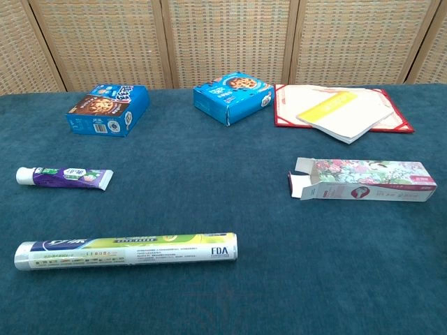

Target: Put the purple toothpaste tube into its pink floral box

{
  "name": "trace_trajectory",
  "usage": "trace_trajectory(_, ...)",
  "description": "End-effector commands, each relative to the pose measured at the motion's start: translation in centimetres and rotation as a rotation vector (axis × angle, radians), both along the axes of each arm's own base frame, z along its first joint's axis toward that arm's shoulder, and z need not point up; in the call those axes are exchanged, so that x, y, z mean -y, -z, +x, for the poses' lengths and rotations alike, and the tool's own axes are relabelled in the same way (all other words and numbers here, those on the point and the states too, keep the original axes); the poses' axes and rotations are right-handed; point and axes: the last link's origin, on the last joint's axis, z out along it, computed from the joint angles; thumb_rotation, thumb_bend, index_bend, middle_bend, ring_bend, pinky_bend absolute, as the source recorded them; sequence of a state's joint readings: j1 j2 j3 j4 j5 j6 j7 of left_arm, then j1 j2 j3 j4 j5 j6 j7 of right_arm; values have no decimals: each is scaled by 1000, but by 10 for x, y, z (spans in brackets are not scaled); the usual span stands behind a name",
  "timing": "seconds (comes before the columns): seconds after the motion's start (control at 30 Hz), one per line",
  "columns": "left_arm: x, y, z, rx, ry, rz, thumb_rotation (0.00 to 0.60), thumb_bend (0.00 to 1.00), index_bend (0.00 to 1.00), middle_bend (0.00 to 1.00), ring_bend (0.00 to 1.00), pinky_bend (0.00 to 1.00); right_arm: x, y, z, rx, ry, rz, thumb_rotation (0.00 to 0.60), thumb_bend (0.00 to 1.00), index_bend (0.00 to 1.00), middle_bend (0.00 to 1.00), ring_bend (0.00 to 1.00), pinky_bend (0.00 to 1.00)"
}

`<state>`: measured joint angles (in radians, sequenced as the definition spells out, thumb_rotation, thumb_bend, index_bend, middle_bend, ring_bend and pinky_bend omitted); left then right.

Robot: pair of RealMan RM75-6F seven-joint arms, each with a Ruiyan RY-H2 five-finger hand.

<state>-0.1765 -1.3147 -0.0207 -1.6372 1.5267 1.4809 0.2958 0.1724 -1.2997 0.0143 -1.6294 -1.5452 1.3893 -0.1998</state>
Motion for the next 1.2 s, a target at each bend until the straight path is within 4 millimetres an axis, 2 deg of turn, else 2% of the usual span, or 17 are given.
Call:
trace_trajectory(0.03, 0, 0, 0, 0, 1, 0, 600, 269, 0, 0, 0, 0, 0, 0, 0, 1, -1, -1, 600, 118, 0, 0, 0, 0)
trace_trajectory(0.83, -6, 5, -4, -7, -39, -37, 600, 269, 0, 0, 0, 0, 0, 0, -1, -9, 7, -3, 600, 118, 0, 0, 0, 0)
trace_trajectory(1.0, -22, 5, -3, -24, -54, -52, 600, 269, 0, 0, 0, 0, 0, -1, -2, -4, 10, -6, 600, 118, 0, 0, 0, 0)
trace_trajectory(1.1, -40, 1, 1, -18, -58, -58, 600, 269, 0, 0, 0, 0, 0, 0, -1, -3, 8, -2, 600, 118, 0, 0, 0, 0)
trace_trajectory(1.2, -61, -4, 4, -38, -69, -67, 600, 269, 25, 0, 0, 43, -1, 1, -1, -4, 5, 3, 600, 119, 0, 0, 0, 0)
